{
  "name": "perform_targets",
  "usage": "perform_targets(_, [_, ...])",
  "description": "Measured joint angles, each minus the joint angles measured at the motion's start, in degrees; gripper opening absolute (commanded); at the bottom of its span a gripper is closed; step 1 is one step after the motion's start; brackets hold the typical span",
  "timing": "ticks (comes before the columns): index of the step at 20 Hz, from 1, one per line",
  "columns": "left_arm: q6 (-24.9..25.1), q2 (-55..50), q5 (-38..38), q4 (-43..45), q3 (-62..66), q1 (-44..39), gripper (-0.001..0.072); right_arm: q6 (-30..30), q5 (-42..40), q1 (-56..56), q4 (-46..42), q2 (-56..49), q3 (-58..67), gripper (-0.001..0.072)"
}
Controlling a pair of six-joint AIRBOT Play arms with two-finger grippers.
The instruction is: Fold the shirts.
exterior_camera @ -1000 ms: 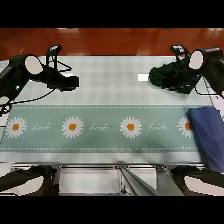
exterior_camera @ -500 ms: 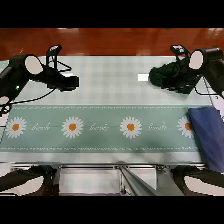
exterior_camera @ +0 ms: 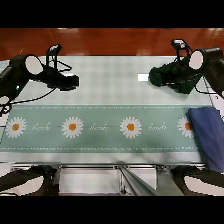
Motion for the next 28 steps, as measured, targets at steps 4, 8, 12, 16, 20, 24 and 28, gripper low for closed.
perform_targets(4, [0.90,-2.36,1.38,0.70,0.00,0.09,0.0506,0.37,-12.81,-0.26,-5.11,-0.48,0.02,0.0419])
perform_targets(8, [1.22,-1.42,-0.96,1.20,-0.81,0.24,0.0506,4.70,-20.04,-6.40,-14.64,-4.26,1.70,0.0414])
perform_targets(12, [1.22,5.38,-0.79,1.25,-2.03,0.24,0.0506,0.37,-20.06,-15.56,-9.92,-11.82,4.44,0.0413])
perform_targets(16, [0.04,9.16,-0.48,1.27,-3.26,0.24,0.0506,-5.38,-16.96,-19.28,-4.07,-20.41,10.10,0.0412])
perform_targets(20, [-1.73,9.84,0.02,1.31,-5.66,0.24,0.0506,-7.34,-13.16,-20.26,-0.66,-26.51,13.94,0.0106])
perform_targets(24, [-2.47,10.36,0.33,2.32,-6.91,1.55,0.0506,-8.63,-9.60,-20.61,3.48,-28.33,15.69,0.0024])
perform_targets(28, [-2.69,13.51,-2.29,4.68,-6.97,8.00,0.0506,-9.94,-3.45,-20.61,7.34,-25.92,20.46,0.0024])
